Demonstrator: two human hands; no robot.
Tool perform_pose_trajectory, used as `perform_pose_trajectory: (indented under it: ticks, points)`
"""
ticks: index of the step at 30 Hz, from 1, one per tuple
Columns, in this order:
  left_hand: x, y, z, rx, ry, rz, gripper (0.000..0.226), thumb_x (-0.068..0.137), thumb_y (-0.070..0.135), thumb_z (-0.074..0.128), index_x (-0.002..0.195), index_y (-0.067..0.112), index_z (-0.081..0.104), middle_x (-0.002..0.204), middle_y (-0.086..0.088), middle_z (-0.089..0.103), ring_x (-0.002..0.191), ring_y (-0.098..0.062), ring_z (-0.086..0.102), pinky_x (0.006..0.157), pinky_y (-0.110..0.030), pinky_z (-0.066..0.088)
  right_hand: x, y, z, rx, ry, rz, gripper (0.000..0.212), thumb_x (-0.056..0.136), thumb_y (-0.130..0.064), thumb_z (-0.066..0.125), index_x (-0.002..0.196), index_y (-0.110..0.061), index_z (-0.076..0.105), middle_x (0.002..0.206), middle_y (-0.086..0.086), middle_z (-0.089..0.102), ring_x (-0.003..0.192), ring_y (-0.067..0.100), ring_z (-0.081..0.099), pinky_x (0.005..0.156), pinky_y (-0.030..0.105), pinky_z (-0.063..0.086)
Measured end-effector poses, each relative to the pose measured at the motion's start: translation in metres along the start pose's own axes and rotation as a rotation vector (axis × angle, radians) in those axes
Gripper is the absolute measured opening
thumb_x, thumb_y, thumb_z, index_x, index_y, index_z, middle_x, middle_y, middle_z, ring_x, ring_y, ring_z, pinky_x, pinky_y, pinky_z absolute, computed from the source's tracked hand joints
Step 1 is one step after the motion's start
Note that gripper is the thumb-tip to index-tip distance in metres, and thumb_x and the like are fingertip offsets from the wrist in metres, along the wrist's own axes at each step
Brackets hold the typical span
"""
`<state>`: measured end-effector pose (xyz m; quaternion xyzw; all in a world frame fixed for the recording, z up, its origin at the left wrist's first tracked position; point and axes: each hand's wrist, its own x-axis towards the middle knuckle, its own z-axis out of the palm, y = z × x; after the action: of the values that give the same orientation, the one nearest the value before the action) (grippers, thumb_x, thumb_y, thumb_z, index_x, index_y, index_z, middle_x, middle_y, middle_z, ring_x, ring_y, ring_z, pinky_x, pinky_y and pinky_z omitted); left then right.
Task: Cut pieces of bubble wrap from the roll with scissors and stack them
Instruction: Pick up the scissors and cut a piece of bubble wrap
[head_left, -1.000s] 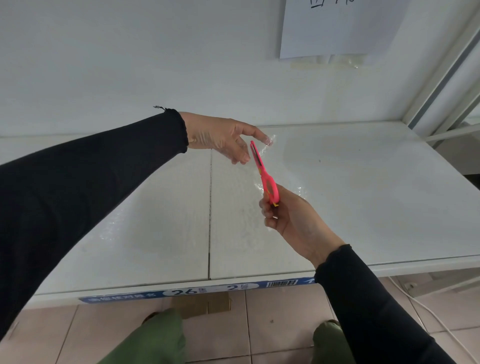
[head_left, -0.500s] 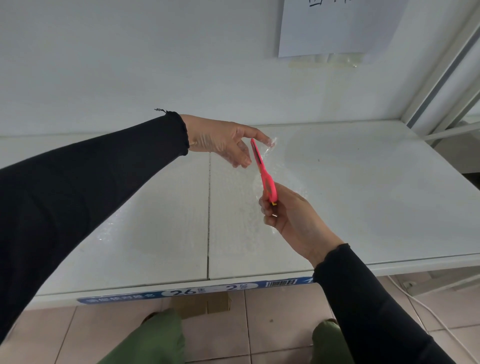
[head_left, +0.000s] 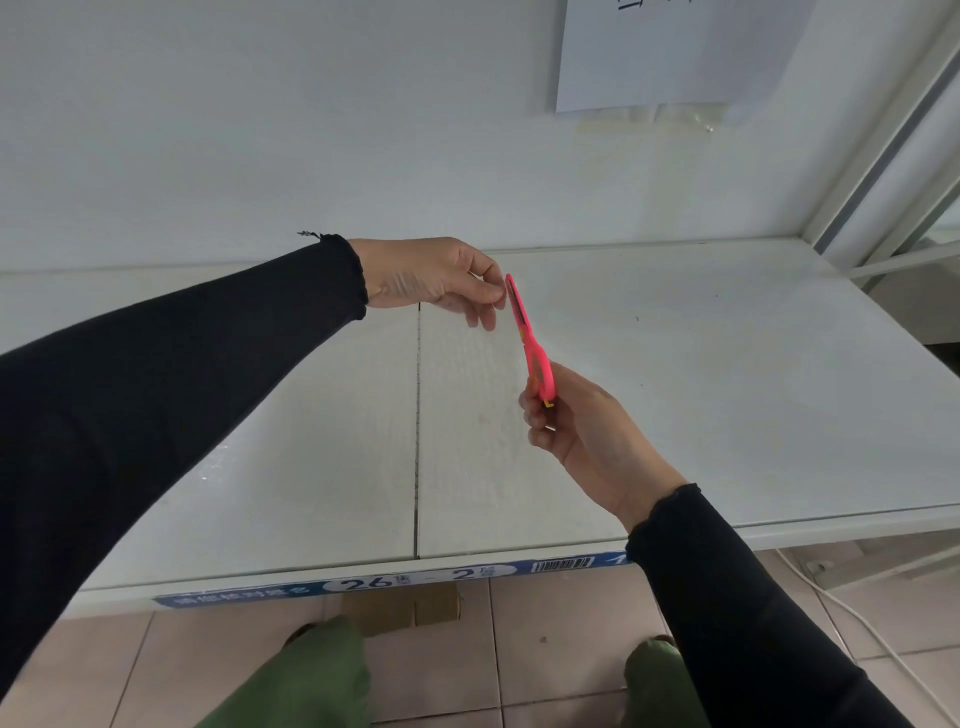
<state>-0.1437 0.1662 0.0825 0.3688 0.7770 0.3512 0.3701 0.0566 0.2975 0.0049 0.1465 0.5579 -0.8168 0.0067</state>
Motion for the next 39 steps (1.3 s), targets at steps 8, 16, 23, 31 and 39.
perform_pose_trajectory:
  ticks: [8,16,23,31,39]
  points:
    - [0.002,-0.003,0.007,0.047,-0.013,0.018,0.031,0.1,0.026,0.061,0.116,0.0,0.066,0.094,-0.007,0.074,0.089,-0.019,0.067,0.11,-0.041,0.046,0.004,0.0,-0.001,0.019,0.0,0.019,0.023,0.102,-0.023,0.047,0.083,-0.014,0.056,0.076,0.003,0.05,0.063,0.013,0.042,0.057,0.026,0.036]
    - [0.004,-0.008,0.008,0.013,-0.01,0.017,0.038,0.093,0.03,0.065,0.115,0.0,0.065,0.091,-0.007,0.072,0.087,-0.02,0.066,0.105,-0.036,0.048,0.005,-0.002,-0.004,0.031,0.017,0.026,0.023,0.101,-0.021,0.049,0.08,-0.014,0.055,0.068,0.003,0.047,0.06,0.013,0.039,0.053,0.024,0.034]
    - [0.008,-0.012,0.01,0.02,0.123,-0.017,0.011,0.098,0.022,0.065,0.101,0.011,0.067,0.093,-0.006,0.075,0.087,-0.016,0.066,0.097,-0.029,0.048,0.001,-0.011,-0.009,0.074,-0.001,-0.002,0.024,0.1,-0.023,0.05,0.078,-0.014,0.055,0.073,0.002,0.049,0.062,0.013,0.04,0.057,0.026,0.033]
    - [-0.018,-0.007,0.056,-0.25,0.701,0.071,0.031,0.095,0.039,0.064,0.12,0.021,0.062,0.113,0.001,0.065,0.1,-0.014,0.065,0.085,-0.029,0.055,-0.005,-0.019,-0.025,-0.564,0.311,-0.354,0.04,0.087,-0.04,0.061,0.08,-0.002,0.056,0.073,0.013,0.054,0.064,0.015,0.038,0.061,0.032,0.03]
    - [-0.085,-0.031,0.138,-0.685,0.787,0.005,0.015,0.091,0.007,0.071,0.102,0.0,0.064,0.082,-0.012,0.072,0.065,-0.016,0.069,0.064,-0.023,0.058,-0.022,0.015,-0.004,-1.282,0.239,-0.572,0.023,0.087,-0.044,0.068,0.092,-0.022,0.067,0.078,-0.013,0.059,0.075,0.011,0.051,0.062,0.031,0.044]
